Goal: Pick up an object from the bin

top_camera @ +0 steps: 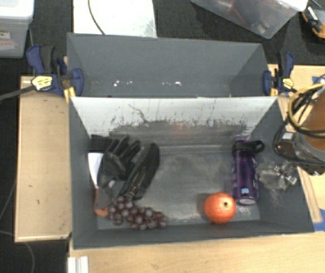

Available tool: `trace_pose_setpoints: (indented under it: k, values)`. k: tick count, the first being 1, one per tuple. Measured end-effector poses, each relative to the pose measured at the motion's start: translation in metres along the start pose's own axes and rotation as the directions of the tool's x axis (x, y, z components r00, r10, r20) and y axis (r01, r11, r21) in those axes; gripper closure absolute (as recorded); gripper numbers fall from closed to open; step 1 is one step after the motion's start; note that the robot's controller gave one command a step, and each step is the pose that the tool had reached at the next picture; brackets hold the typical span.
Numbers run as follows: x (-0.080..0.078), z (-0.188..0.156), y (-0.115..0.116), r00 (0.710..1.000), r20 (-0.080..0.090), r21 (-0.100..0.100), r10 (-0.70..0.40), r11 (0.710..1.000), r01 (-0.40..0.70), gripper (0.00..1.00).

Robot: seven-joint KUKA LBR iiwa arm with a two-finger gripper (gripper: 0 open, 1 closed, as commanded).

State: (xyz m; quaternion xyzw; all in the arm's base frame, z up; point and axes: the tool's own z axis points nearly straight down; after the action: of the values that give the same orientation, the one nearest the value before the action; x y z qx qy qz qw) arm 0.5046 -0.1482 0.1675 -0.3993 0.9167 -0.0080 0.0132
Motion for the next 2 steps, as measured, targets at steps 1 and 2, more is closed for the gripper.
trace_pose_setpoints:
  k: [1, 2]
  values:
    - [-0.003, 0.06, 0.041, 0.992, 0.002, 0.0, -0.126, 0.992, 0.126, 1.0]
    - [0.003, -0.008, 0.001, 0.998, 0.006, 0.012, -0.056, 0.998, 0.055, 1.0]
